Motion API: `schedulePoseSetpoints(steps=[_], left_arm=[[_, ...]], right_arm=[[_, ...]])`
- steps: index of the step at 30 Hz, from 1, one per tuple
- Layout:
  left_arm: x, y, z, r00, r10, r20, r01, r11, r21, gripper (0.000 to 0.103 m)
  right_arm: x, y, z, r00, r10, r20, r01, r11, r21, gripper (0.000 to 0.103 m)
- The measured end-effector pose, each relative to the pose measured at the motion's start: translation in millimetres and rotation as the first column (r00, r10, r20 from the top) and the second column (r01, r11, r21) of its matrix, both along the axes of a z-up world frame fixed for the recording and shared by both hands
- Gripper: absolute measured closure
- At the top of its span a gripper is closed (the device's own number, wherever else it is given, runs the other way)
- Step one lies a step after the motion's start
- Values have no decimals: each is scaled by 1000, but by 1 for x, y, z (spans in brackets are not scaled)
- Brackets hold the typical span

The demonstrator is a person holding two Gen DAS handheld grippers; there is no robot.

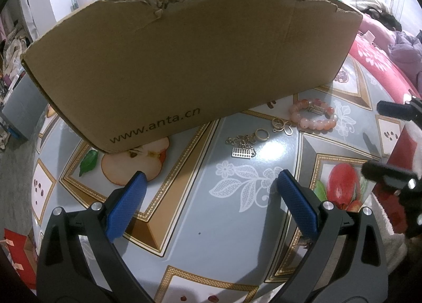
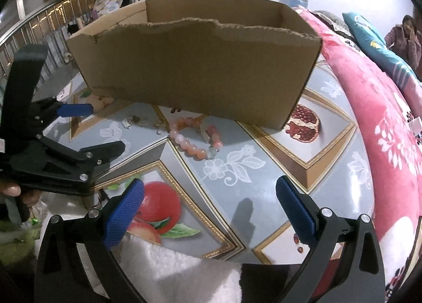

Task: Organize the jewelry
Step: 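Move both grippers toward the silver keychains beside the pink bracelet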

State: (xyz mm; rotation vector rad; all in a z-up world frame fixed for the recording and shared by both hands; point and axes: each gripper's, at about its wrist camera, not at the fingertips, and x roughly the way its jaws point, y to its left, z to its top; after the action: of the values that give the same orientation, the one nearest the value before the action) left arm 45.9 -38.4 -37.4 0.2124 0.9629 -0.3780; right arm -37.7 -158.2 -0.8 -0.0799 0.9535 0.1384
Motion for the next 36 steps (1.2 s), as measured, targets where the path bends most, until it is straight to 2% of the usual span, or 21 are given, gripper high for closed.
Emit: schedulePoseSetpoints(steps=[10, 19, 31, 36], left_arm=[[-1, 7, 3, 1000, -1, -4, 1, 1000, 2, 7], [4, 6, 6, 1000, 2, -22, -1, 1000, 8, 7], [3, 10, 8, 1000, 1, -16, -1, 1000, 6, 7], [8, 0, 6, 1000, -1, -13, 1, 1000, 9, 7]], right_arm=[[4, -11, 24, 995, -70, 71, 78, 989, -122, 6], [-2, -14, 40, 981, -97, 170, 117, 987, -113, 6], [-11, -4, 36, 978, -84, 192, 98, 993, -62, 6], [-14, -7, 40, 968, -95, 234, 102, 995, -19, 6]])
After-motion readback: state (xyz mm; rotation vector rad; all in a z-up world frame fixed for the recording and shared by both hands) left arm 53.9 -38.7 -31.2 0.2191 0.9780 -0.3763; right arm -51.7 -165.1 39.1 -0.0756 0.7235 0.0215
